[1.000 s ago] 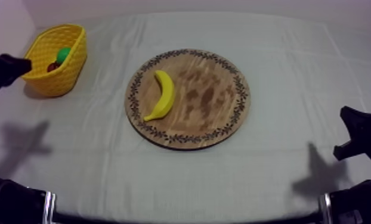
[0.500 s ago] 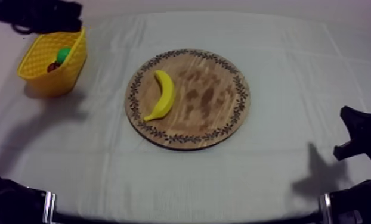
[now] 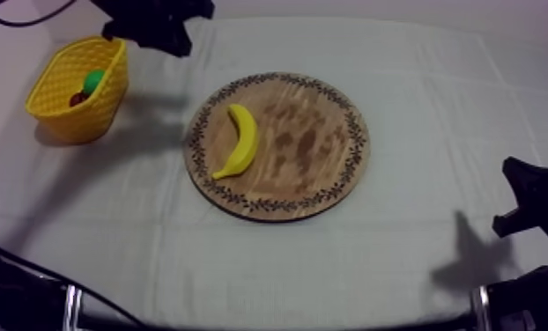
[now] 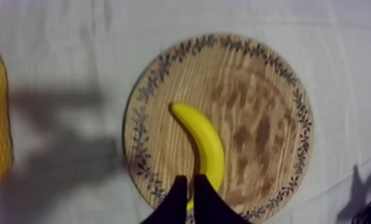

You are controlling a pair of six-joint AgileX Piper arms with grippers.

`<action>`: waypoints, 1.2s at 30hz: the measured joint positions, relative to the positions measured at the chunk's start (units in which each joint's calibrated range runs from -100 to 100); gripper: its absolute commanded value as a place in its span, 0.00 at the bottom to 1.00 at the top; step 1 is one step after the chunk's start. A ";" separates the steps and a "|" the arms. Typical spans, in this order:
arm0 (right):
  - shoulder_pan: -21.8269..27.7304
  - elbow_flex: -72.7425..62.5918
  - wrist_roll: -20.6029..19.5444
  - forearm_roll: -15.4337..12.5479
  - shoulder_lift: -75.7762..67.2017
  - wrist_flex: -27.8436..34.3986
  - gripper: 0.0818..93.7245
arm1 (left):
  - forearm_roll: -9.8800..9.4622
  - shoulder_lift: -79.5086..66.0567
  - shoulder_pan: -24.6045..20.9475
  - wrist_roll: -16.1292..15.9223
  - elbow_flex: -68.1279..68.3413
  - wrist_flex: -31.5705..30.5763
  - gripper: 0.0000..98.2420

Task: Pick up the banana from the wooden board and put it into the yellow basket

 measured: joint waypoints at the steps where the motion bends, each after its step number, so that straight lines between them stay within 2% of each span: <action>1: 0.00 0.00 0.00 0.00 0.00 0.00 0.00 | 0.00 0.95 0.30 0.56 -0.15 0.52 0.23; 9: 0.00 0.00 0.00 0.00 0.00 0.00 0.00 | -2.54 5.25 3.67 4.78 -4.49 4.41 0.78; 13: 0.00 0.00 0.00 0.00 0.00 0.00 0.00 | -2.49 6.99 4.15 6.37 -6.73 6.91 0.92; 19: 0.00 0.00 0.00 0.00 0.00 0.09 0.00 | -2.21 9.89 4.90 7.18 -8.69 8.49 0.96; 25: 0.00 0.00 0.00 0.00 0.00 0.01 0.00 | -0.79 15.02 5.43 7.08 -9.18 8.39 0.97; 36: 0.00 0.00 0.00 0.00 0.00 0.01 0.00 | 0.22 27.66 6.24 5.92 -11.61 8.14 0.91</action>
